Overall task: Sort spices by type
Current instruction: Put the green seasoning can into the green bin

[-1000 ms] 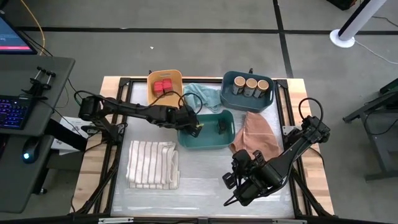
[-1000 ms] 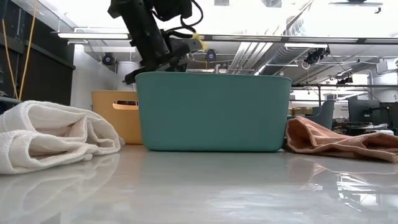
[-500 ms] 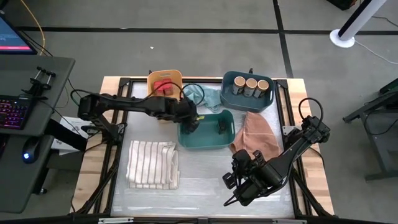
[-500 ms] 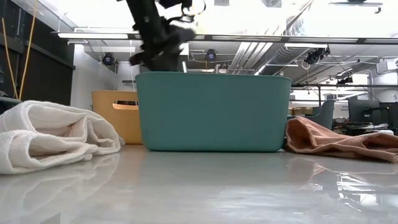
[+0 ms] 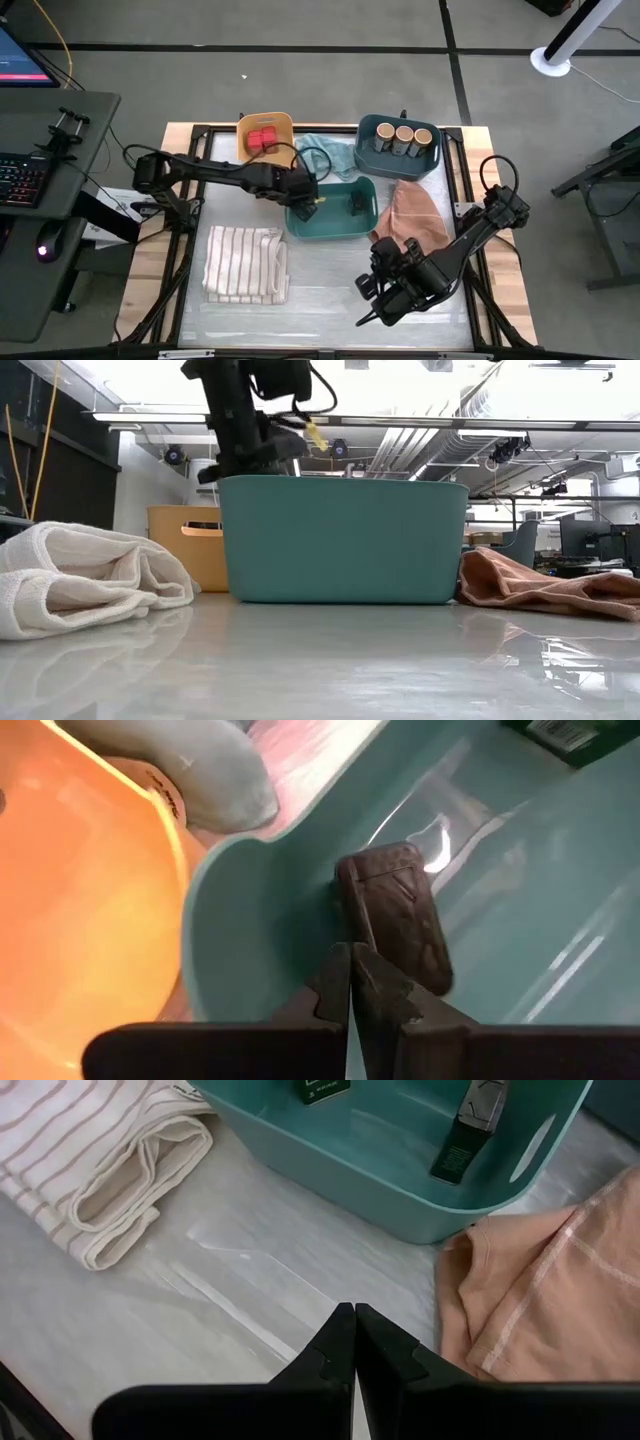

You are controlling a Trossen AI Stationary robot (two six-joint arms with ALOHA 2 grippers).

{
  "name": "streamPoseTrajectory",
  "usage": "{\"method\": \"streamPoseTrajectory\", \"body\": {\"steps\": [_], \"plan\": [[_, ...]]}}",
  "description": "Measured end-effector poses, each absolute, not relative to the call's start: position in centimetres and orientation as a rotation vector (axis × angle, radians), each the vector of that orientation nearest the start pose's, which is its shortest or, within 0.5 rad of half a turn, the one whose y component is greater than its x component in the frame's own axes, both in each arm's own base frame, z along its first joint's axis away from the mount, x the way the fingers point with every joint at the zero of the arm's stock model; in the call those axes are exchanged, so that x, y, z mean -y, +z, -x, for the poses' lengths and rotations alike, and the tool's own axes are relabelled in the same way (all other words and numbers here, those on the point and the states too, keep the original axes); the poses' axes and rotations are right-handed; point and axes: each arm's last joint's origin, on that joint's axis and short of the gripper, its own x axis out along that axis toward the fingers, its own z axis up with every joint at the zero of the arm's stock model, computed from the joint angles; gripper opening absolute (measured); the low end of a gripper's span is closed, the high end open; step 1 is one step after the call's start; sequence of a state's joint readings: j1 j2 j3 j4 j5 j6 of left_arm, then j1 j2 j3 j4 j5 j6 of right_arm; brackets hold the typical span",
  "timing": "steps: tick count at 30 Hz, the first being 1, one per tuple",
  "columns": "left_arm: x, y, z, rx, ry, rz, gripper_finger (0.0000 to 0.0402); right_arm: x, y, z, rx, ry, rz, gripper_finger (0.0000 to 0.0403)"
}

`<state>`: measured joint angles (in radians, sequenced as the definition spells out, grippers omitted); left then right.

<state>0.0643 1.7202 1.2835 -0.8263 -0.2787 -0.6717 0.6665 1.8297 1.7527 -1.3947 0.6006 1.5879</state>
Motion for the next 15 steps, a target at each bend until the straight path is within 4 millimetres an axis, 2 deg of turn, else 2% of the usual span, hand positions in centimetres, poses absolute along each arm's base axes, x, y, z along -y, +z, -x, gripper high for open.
{"method": "streamPoseTrajectory", "body": {"steps": [8, 15], "plan": [[-3.1, 20.8, -34.3, -1.113, 0.739, 0.426, 0.0, -20.0, 30.8, -28.3, -0.849, -0.792, -0.543, 0.0], [-2.9, 21.0, -35.1, -1.039, 0.698, 0.477, 0.0, -20.0, 30.8, -28.3, -0.848, -0.791, -0.544, 0.0]]}}
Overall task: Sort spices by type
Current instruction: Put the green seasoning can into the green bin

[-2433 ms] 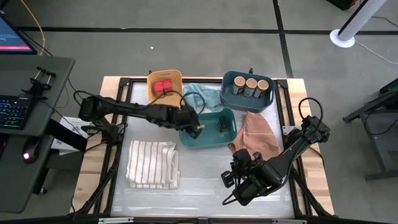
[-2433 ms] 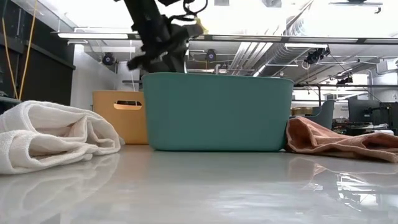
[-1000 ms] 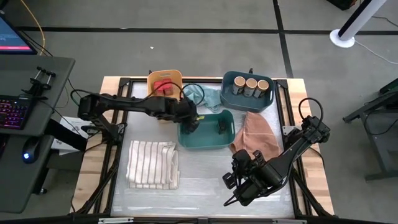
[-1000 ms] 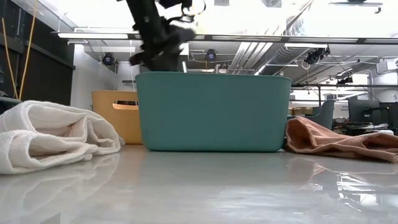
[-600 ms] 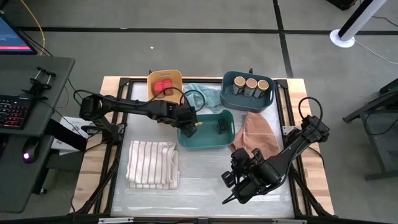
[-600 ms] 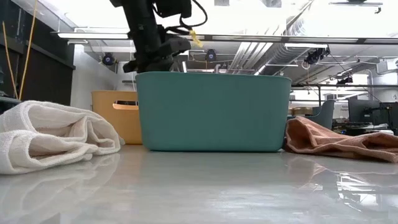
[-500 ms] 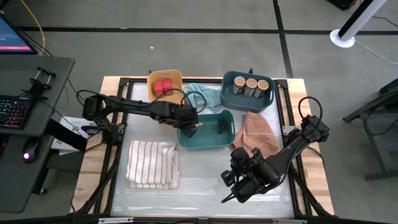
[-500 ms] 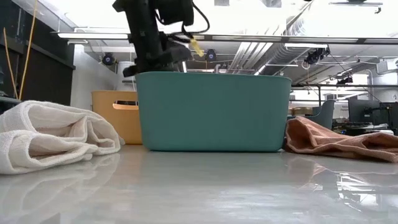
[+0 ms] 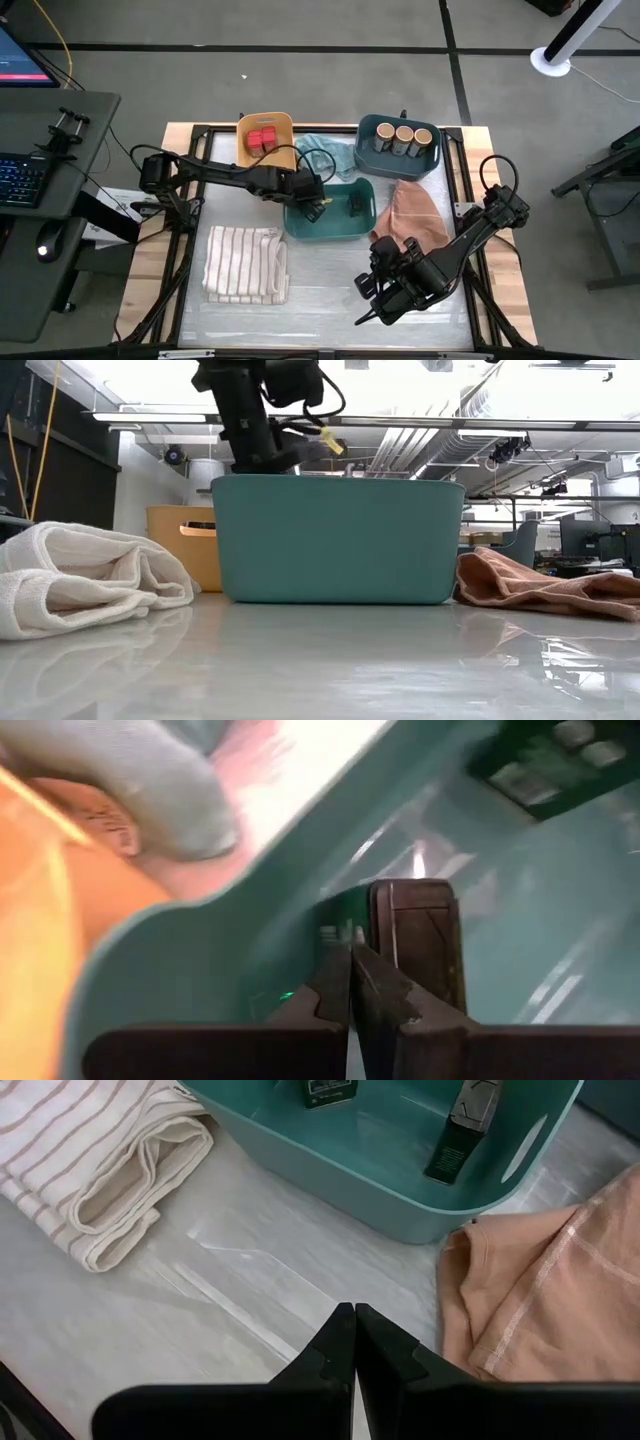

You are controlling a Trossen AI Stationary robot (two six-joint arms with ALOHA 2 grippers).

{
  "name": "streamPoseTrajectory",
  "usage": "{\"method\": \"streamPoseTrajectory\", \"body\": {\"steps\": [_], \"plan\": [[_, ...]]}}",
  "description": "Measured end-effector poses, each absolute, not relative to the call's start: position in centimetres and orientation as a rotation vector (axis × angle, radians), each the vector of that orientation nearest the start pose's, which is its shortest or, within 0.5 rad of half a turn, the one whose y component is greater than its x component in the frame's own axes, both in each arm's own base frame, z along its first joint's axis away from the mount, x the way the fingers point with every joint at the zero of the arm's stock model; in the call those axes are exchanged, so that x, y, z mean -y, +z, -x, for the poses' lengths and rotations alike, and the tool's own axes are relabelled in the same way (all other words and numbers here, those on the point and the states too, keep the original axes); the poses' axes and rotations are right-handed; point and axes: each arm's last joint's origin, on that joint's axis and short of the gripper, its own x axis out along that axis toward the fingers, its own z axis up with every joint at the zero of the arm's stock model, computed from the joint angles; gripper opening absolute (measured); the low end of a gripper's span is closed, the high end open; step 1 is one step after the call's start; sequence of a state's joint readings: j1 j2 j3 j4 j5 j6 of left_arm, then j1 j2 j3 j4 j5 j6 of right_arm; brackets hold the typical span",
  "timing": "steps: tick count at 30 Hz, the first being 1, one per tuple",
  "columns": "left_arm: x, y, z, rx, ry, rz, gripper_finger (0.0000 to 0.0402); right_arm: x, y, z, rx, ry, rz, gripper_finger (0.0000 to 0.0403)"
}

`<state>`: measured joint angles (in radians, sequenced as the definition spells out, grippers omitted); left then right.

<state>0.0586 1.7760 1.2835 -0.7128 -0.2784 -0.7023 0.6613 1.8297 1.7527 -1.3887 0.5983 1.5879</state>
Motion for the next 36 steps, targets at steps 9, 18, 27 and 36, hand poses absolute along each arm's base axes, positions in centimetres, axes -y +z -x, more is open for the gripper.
{"method": "streamPoseTrajectory", "body": {"steps": [9, 18, 27, 36], "plan": [[-2.1, 20.6, -36.2, -0.989, 0.634, 0.542, 0.0, -19.9, 30.8, -28.3, -0.852, -0.794, -0.538, 0.0], [-3.4, 20.7, -35.5, -1.032, 0.656, 0.496, 0.0, -19.9, 30.8, -28.3, -0.85, -0.793, -0.54, 0.0], [-2.5, 21.0, -35.6, -1.077, 0.5, 0.343, 0.0, -19.5, 30.9, -28.8, -0.84, -0.802, -0.564, 0.0], [-1.6, 21.1, -35.8, -1.126, 0.256, 0.096, 0.0017, -18.4, 30.8, -29.6, -0.854, -0.828, -0.603, 0.0]]}}
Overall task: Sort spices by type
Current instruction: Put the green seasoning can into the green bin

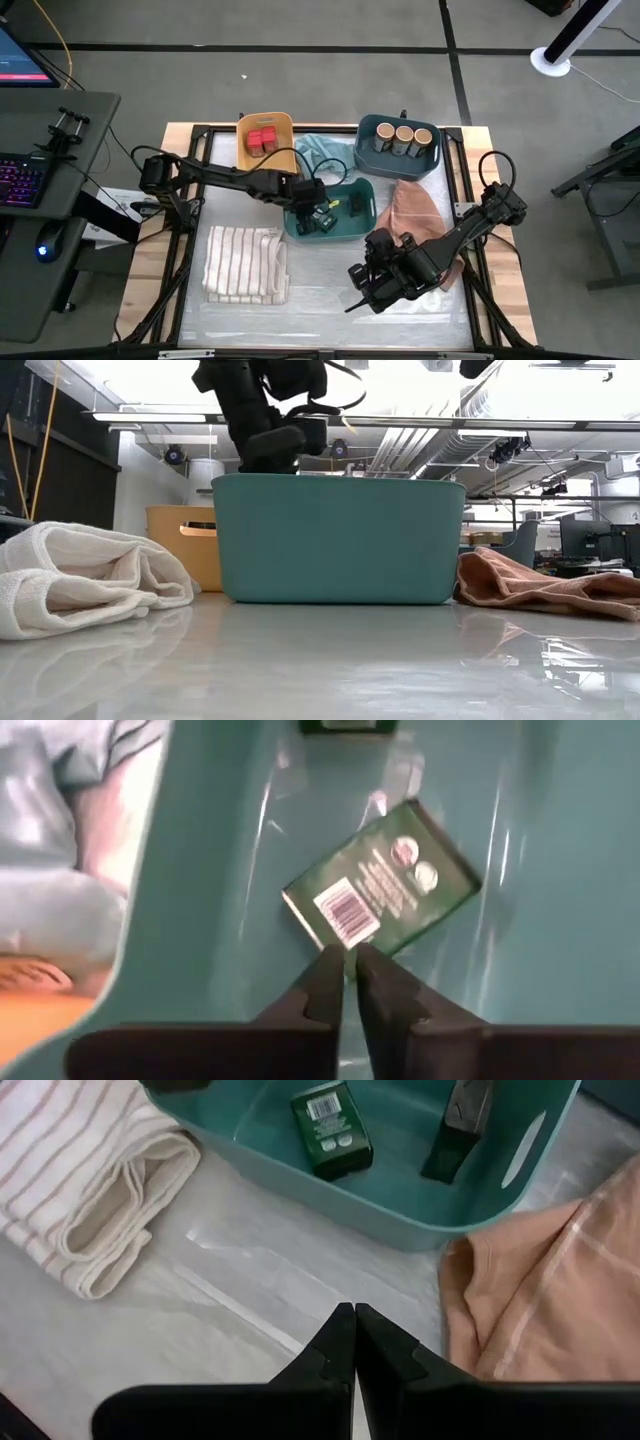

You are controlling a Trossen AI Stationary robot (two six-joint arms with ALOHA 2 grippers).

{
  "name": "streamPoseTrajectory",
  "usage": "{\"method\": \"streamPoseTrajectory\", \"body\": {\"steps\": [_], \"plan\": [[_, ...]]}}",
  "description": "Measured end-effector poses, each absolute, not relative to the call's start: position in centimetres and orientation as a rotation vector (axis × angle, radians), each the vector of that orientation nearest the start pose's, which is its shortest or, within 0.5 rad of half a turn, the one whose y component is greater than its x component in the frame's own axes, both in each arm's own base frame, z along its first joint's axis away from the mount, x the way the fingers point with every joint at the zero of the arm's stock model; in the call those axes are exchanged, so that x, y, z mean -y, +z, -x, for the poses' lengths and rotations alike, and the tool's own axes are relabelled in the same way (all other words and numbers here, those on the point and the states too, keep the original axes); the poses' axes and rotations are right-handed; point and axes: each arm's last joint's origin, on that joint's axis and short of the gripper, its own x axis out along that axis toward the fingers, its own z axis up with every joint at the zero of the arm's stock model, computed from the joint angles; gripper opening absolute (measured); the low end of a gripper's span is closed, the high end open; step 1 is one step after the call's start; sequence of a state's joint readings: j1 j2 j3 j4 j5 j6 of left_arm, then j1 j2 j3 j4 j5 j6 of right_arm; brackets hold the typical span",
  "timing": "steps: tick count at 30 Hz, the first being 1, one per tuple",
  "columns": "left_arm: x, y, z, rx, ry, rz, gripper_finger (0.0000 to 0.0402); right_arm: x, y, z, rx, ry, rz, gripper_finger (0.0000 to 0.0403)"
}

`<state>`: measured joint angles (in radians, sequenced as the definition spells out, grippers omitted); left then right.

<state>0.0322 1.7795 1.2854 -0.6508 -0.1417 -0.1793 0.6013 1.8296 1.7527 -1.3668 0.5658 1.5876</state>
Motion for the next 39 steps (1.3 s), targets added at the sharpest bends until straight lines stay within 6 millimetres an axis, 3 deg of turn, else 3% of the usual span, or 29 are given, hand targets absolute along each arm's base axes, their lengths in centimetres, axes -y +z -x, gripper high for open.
{"method": "streamPoseTrajectory", "body": {"steps": [4, 8, 13, 17, 28, 39], "plan": [[-1.6, 21.0, -35.5, -1.183, 0.143, -0.076, 0.0068, -18.4, 30.8, -29.6, -0.874, -0.823, -0.614, 0.0], [-1.6, 21.7, -35.6, -1.216, 0.04, -0.235, 0.0143, -18.4, 30.8, -29.5, -0.871, -0.835, -0.63, 0.0], [-1.8, 21.9, -35.8, -1.218, -0.015, -0.449, 0.0241, -18.3, 30.8, -29.3, -0.892, -0.844, -0.638, 0.0], [-1.8, 21.6, -36.1, -1.215, -0.07, -0.542, 0.0292, -17.8, 31.3, -28.7, -0.935, -0.848, -0.605, 0.0], [0.1, 18.2, -37.3, -1.271, -0.266, -0.735, 0.031, -13.7, 33.9, -28.4, -0.977, -0.778, -0.445, 0.0], [-0.5, 16.5, -37.4, -1.285, -0.437, -0.755, 0.031, -10.7, 34.5, -29.2, -0.991, -0.805, -0.436, 0.0]]}}
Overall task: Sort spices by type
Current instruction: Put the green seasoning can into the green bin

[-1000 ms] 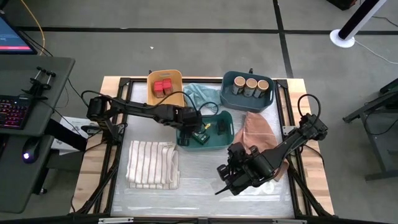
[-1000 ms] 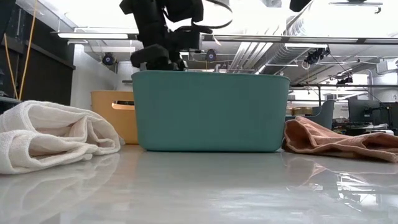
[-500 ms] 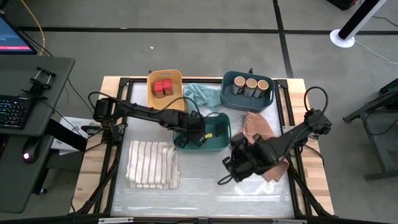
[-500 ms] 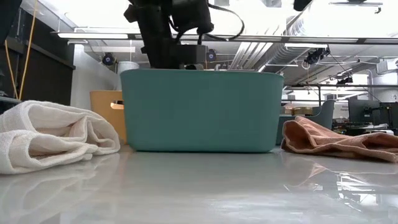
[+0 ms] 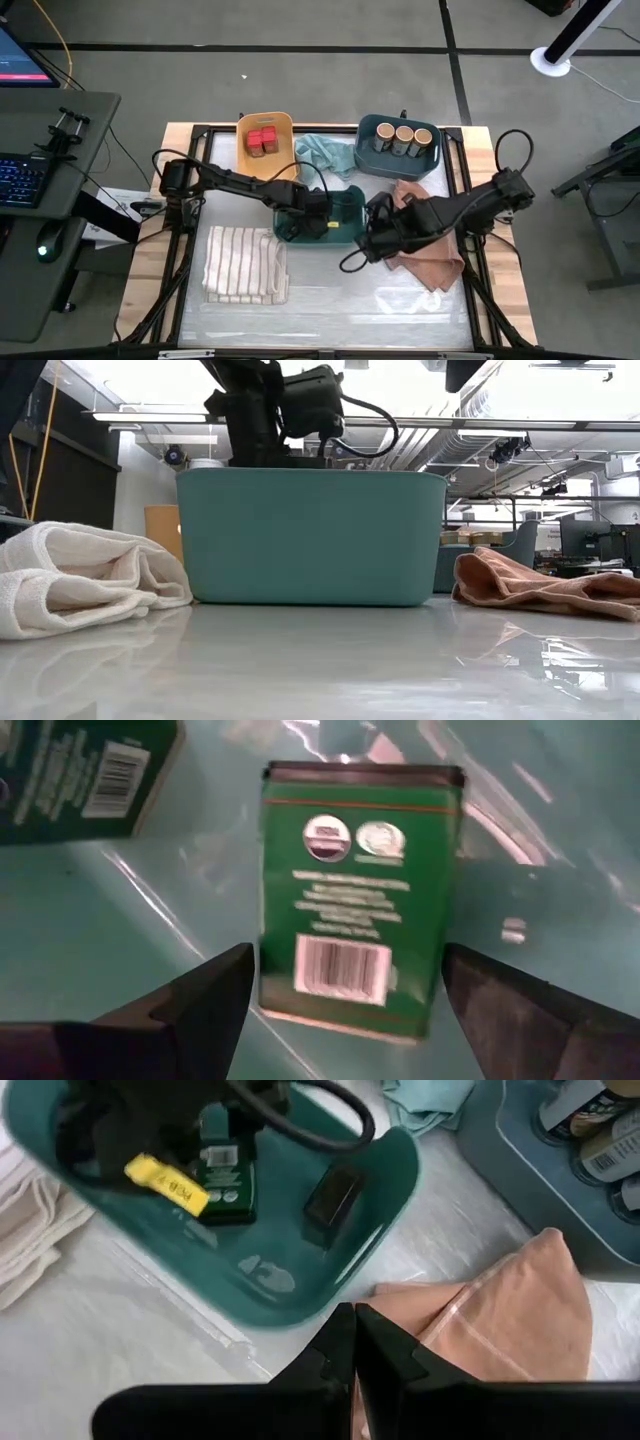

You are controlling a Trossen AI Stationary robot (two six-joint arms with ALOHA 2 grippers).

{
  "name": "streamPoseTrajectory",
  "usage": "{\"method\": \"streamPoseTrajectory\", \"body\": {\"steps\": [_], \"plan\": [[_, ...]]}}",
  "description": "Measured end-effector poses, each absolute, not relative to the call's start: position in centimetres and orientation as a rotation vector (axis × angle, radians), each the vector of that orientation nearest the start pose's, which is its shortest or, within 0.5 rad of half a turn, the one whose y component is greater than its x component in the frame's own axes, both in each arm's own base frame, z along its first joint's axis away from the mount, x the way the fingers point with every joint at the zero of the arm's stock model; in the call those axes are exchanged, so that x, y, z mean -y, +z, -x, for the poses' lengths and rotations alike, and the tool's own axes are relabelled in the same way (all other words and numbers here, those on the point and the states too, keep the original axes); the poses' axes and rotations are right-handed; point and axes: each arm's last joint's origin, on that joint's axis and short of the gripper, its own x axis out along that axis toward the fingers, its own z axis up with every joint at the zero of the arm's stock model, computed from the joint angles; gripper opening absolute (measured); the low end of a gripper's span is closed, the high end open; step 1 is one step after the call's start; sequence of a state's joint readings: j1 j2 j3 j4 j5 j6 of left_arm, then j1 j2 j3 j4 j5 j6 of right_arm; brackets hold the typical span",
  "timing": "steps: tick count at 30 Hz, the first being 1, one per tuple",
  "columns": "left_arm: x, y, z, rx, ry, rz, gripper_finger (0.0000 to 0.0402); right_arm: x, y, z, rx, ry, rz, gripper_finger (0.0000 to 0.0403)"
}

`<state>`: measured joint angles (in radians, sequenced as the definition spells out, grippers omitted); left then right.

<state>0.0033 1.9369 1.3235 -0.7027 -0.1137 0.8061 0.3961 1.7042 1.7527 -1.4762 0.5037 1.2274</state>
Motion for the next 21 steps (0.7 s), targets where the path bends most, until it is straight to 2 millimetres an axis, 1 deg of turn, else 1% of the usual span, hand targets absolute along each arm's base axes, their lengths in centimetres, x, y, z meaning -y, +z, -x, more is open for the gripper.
{"method": "streamPoseTrajectory", "body": {"steps": [3, 8, 14, 17, 21], "plan": [[-1.1, 16.2, -37.5, -1.267, -0.431, -0.736, 0.031, -10.1, 34.5, -29.5, -0.977, -0.821, -0.458, 0.0], [-2.0, 16.3, -37.4, -1.247, -0.473, -0.66, 0.031, -9.4, 34.5, -30.0, -0.952, -0.83, -0.491, 0.0], [-2.5, 16.3, -37.4, -1.213, -0.528, -0.639, 0.031, -9.0, 34.5, -30.3, -0.939, -0.838, -0.508, 0.0], [-2.5, 15.7, -37.6, -1.221, -0.538, -0.638, 0.031, -9.0, 34.6, -30.4, -0.93, -0.834, -0.515, 0.0], [-2.3, 14.2, -37.8, -1.266, -0.542, -0.635, 0.031, -9.0, 34.6, -30.4, -0.923, -0.843, -0.532, 0.0]]}}
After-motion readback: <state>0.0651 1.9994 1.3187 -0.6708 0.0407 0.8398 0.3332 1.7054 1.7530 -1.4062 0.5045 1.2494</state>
